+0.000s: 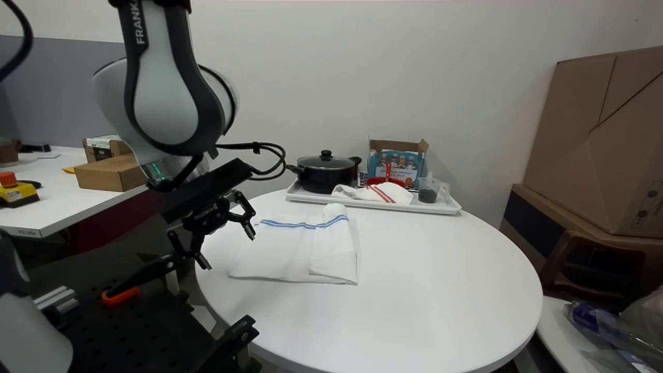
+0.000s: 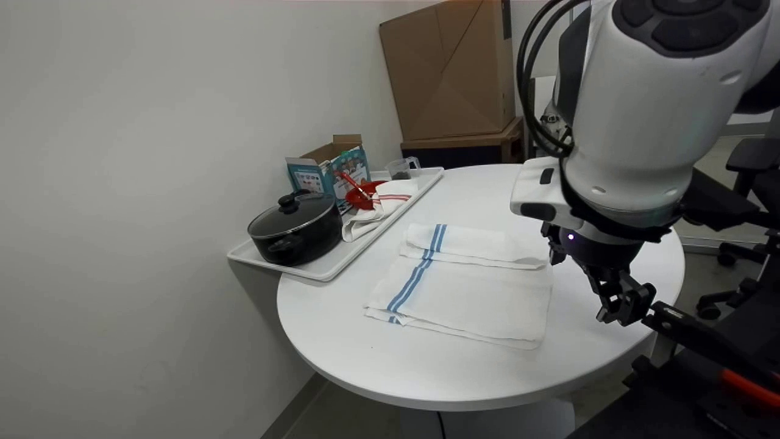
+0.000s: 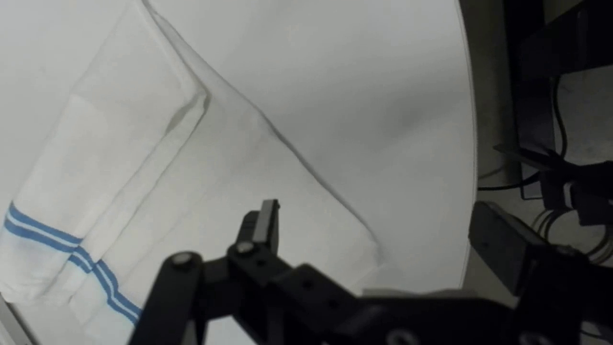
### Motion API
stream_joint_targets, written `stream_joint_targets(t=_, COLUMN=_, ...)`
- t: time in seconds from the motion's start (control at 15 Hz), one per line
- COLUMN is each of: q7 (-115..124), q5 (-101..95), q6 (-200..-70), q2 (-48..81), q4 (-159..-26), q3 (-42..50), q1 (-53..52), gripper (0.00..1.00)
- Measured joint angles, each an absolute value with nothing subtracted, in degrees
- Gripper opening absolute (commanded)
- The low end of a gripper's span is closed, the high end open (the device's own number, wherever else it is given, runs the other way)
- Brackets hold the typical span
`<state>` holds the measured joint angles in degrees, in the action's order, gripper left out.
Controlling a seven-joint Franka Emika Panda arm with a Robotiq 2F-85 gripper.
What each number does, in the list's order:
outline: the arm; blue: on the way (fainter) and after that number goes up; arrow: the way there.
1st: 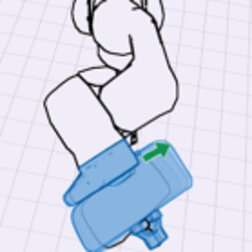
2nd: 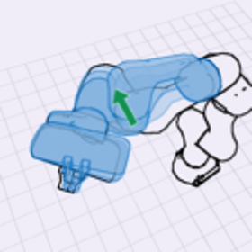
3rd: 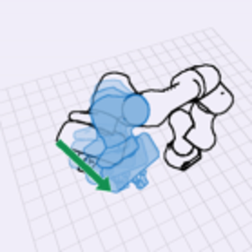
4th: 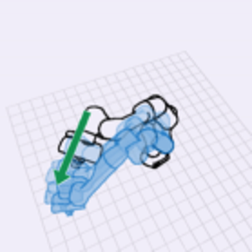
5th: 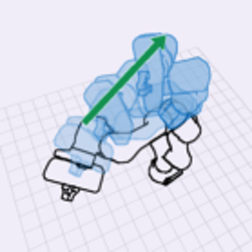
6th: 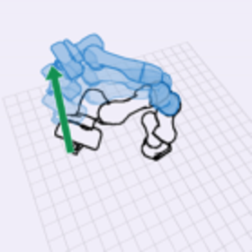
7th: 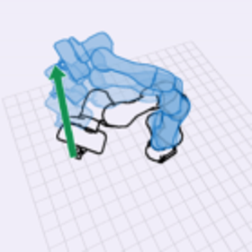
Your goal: Fold the towel
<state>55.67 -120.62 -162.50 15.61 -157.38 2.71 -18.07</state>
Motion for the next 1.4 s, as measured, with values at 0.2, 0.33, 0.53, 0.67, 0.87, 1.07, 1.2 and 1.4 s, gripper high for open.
stream_joint_targets(t=0.2, q7=55.9, q5=-121.3, q6=-160.6, q2=17.7, q4=-156.2, q3=1.1, q1=-18.2, gripper=1.0)
stream_joint_targets(t=0.33, q7=56.4, q5=-121.3, q6=-159.7, q2=19.7, q4=-155.2, q3=0.5, q1=-18.2, gripper=1.0)
stream_joint_targets(t=0.53, q7=56.1, q5=-119.1, q6=-156.2, q2=23.7, q4=-153.9, q3=-5.8, q1=-12.7, gripper=1.0)
stream_joint_targets(t=0.67, q7=55.6, q5=-117.4, q6=-154.4, q2=26.5, q4=-152.8, q3=-8.6, q1=-9.6, gripper=1.0)
stream_joint_targets(t=0.87, q7=53.6, q5=-114.0, q6=-153.2, q2=30.4, q4=-151.0, q3=-10.8, q1=-6.6, gripper=1.0)
stream_joint_targets(t=1.07, q7=50.7, q5=-110.3, q6=-153.1, q2=33.2, q4=-149.0, q3=-12.1, q1=-4.9, gripper=1.0)
stream_joint_targets(t=1.2, q7=48.8, q5=-107.8, q6=-153.1, q2=34.4, q4=-147.8, q3=-12.9, q1=-4.5, gripper=1.0)
stream_joint_targets(t=1.4, q7=45.9, q5=-103.9, q6=-153.1, q2=35.0, q4=-146.4, q3=-14.0, q1=-4.4, gripper=1.0)
